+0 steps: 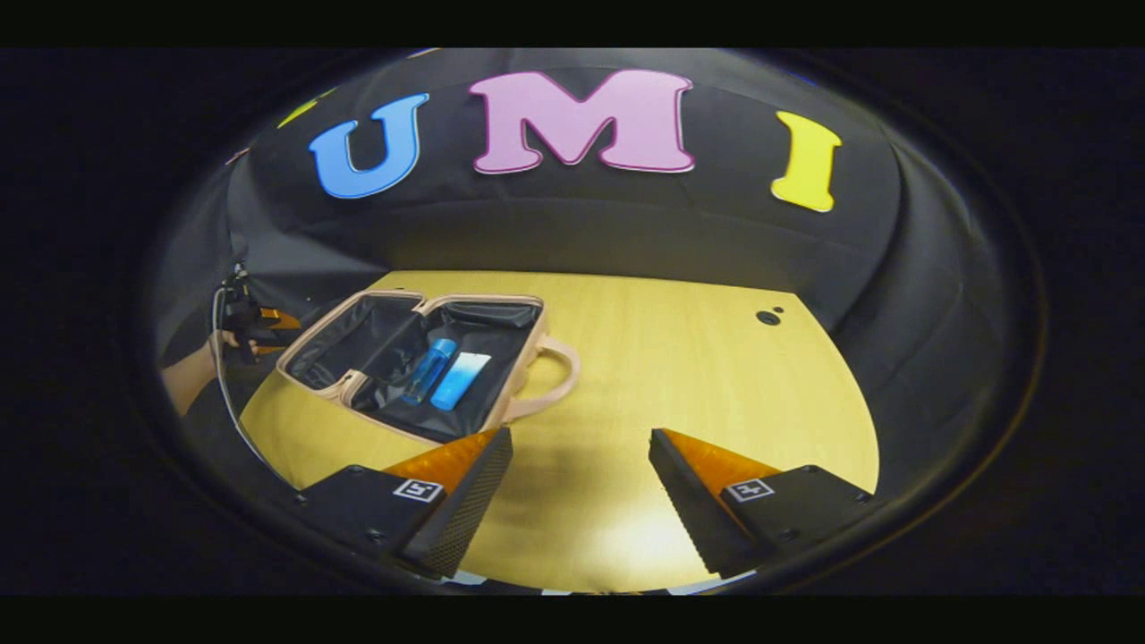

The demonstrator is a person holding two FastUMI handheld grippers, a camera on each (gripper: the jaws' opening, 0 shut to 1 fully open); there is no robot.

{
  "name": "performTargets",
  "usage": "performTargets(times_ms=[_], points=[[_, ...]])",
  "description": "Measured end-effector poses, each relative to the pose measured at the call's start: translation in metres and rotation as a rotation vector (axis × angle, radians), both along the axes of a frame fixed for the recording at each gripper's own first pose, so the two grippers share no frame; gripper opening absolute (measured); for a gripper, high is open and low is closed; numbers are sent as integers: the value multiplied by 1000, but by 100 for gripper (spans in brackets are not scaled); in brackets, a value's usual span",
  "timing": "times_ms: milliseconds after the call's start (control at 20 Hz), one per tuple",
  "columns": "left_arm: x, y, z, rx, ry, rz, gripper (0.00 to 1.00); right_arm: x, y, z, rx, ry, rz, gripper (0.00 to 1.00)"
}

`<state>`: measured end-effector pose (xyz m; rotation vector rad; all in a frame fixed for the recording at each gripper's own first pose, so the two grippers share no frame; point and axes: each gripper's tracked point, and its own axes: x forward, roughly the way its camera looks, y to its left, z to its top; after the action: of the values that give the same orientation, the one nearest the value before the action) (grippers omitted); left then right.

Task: First open the suitcase, pack the skin care products into it, and then close the suitcase.

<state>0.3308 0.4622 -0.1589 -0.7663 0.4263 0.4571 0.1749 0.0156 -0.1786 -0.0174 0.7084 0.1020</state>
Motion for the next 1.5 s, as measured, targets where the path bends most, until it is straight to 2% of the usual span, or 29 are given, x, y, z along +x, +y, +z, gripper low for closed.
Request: performTargets(times_ms=[150,250,350,400,450,550,600,650,750,950,1000,1050,1200,1250,1300,1350,1500], points=[[18,2,-22,-96,6,-16,77,-22,-22,-4,-30,39,-32,98],[25,1,-19,-149,-29,-26,75,-32,-30,-6,-33,58,-57,98],[28,0,-15,-193,-58,-57,75,-33,-30,-6,12,59,-97,98],[30,-3,-17,-223,-54,-66,54,-32,-30,-6,24,63,-107,98],[34,-9,-20,-260,-46,-83,53,-31,-29,-8,26,67,-109,98],[31,-22,-31,-316,-10,-128,19,-31,-29,-6,20,60,-101,98],[30,-19,-29,-305,-21,-118,23,-31,-29,-5,16,55,-97,98],[31,-17,-28,-310,-24,-125,20,-32,-29,-4,13,50,-98,98],[31,-20,-17,-287,-49,-148,17,-34,-30,-6,12,50,-100,98],[22,-21,17,-175,-87,-202,7,-40,-27,-10,41,66,-113,98],[20,-22,33,-153,-118,-217,6,-40,-27,-9,45,62,-110,89],[16,-25,49,-125,-147,-234,6,-38,-24,-9,47,58,-103,98],[-3,-35,98,-5,-217,-309,6,-36,-17,-9,60,43,-91,98],[-10,-54,115,46,-234,-343,6,-35,-13,-8,76,35,-97,98],[-13,-71,133,82,-246,-375,2,-35,-7,-8,96,28,-101,100],[-16,-84,155,114,-258,-399,6,-35,-4,-7,111,21,-103,98],[-26,-136,207,219,-314,-498,6,-41,-3,-7,109,-4,-106,98]])
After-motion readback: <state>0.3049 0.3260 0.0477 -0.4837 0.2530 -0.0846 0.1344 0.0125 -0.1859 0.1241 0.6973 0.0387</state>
